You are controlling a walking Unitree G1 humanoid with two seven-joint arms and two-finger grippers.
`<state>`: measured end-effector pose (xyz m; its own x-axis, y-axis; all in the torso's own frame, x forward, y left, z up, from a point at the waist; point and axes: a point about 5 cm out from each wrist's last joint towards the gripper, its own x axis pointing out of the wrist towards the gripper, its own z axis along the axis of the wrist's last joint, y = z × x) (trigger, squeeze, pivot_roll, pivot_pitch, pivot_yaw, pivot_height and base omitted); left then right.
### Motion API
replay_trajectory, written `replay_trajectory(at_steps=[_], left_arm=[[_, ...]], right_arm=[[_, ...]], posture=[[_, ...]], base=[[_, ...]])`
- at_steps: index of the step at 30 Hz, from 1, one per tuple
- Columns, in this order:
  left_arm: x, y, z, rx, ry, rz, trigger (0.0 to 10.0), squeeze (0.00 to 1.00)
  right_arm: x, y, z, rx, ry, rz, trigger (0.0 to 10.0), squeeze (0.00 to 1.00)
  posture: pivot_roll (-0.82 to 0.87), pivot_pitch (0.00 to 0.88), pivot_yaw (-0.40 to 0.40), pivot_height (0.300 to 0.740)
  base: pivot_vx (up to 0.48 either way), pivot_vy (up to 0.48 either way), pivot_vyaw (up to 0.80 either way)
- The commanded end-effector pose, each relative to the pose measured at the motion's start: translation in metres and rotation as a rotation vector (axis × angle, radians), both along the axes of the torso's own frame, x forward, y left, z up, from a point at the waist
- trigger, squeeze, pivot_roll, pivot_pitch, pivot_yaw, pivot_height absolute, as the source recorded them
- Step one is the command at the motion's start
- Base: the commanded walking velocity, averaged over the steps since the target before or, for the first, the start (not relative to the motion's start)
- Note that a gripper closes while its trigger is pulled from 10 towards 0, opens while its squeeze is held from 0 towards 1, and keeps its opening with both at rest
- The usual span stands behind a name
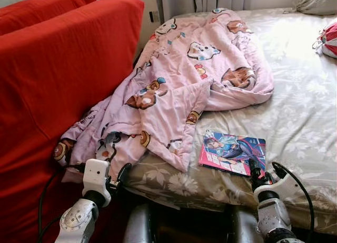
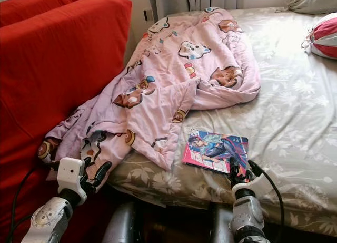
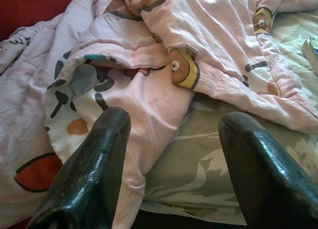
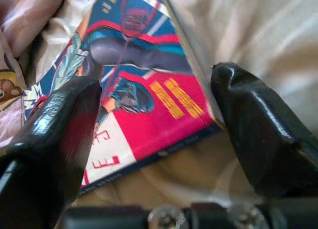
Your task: Clean up the room
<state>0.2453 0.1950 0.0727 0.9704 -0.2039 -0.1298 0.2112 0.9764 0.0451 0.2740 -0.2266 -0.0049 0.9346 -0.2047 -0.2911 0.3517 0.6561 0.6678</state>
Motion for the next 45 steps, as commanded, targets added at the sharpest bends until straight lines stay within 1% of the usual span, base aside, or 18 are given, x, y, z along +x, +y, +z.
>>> replay_trajectory(at_steps=[1, 2, 4, 5, 7, 11, 13, 15, 18, 22, 25, 27, 33, 37, 45], left_arm=[[-0.003, 0.007, 0.002, 0.019, 0.007, 0.000, 10.0, 0.00], [-0.003, 0.007, 0.003, 0.020, 0.009, -0.003, 10.0, 0.00], [-0.003, 0.007, 0.003, 0.021, 0.009, -0.004, 10.0, 0.00], [-0.004, 0.007, 0.003, 0.023, 0.013, -0.008, 10.0, 0.00], [-0.005, 0.007, 0.003, 0.026, 0.017, -0.013, 10.0, 0.00], [-0.006, 0.008, 0.003, 0.030, 0.021, -0.019, 10.0, 0.00], [-0.006, 0.009, 0.003, 0.032, 0.023, -0.019, 10.0, 0.00], [-0.007, 0.009, 0.004, 0.035, 0.026, -0.021, 10.0, 0.00], [-0.008, 0.010, 0.004, 0.039, 0.029, -0.023, 10.0, 0.00], [-0.009, 0.011, 0.005, 0.043, 0.031, -0.022, 10.0, 0.00], [-0.009, 0.012, 0.005, 0.047, 0.033, -0.022, 10.0, 0.00], [-0.009, 0.012, 0.005, 0.046, 0.033, -0.021, 10.0, 0.00], [-0.009, 0.011, 0.005, 0.054, 0.033, -0.030, 10.0, 0.00], [-0.011, 0.010, 0.005, 0.066, 0.034, -0.041, 10.0, 0.00], [-0.012, 0.010, 0.005, 0.067, 0.035, -0.038, 10.0, 0.00]], right_arm=[[-0.013, 0.011, -0.016, 0.092, 0.060, -0.013, 10.0, 0.00], [-0.016, 0.011, -0.019, 0.124, 0.060, -0.031, 10.0, 0.00], [-0.016, 0.011, -0.019, 0.131, 0.061, -0.035, 10.0, 0.00], [-0.019, 0.013, -0.022, 0.178, 0.049, -0.049, 10.0, 0.00], [-0.020, 0.014, -0.023, 0.222, 0.034, -0.065, 10.0, 0.00], [-0.020, 0.015, -0.023, 0.291, -0.005, -0.093, 10.0, 0.00], [-0.019, 0.017, -0.022, 0.343, -0.037, -0.107, 10.0, 0.00], [-0.016, 0.020, -0.020, 0.383, -0.066, -0.099, 10.0, 0.00], [-0.011, 0.030, -0.018, 0.400, -0.083, -0.043, 10.0, 0.00], [-0.006, 0.039, -0.015, 0.441, -0.108, 0.001, 10.0, 0.00], [-0.005, 0.048, -0.015, 0.448, -0.081, 0.047, 10.0, 0.00], [-0.004, 0.051, -0.015, 0.454, -0.084, 0.062, 10.0, 0.00], [-0.003, 0.052, -0.014, 0.478, -0.089, 0.051, 10.0, 0.00], [0.001, 0.052, -0.011, 0.520, -0.104, 0.025, 10.0, 0.00], [0.007, 0.049, -0.006, 0.522, -0.119, 0.009, 10.0, 0.00]], posture=[[0.27, 0.086, 0.162, 0.552], [0.28, 0.089, 0.165, 0.552], [0.28, 0.089, 0.165, 0.552], [0.28, 0.093, 0.170, 0.552], [0.28, 0.096, 0.173, 0.552], [0.29, 0.102, 0.179, 0.552], [0.29, 0.103, 0.182, 0.552], [0.30, 0.104, 0.184, 0.552], [0.30, 0.105, 0.186, 0.552], [0.31, 0.104, 0.187, 0.552], [0.31, 0.104, 0.186, 0.552], [0.31, 0.105, 0.185, 0.552], [0.31, 0.105, 0.185, 0.552], [0.32, 0.105, 0.186, 0.552], [0.32, 0.104, 0.184, 0.552]], base=[[0.000, 0.000, 0.00], [0.000, 0.000, 0.00], [0.000, 0.000, 0.00], [0.000, 0.000, 0.00], [0.000, 0.000, 0.00], [0.000, 0.000, 0.00], [0.000, 0.000, 0.00], [0.000, 0.000, 0.00], [0.000, 0.000, 0.00], [0.000, 0.000, 0.00], [0.000, 0.000, 0.00], [0.000, 0.000, 0.00], [0.000, 0.000, 0.00], [0.000, 0.000, 0.00], [0.000, 0.000, 0.00]])
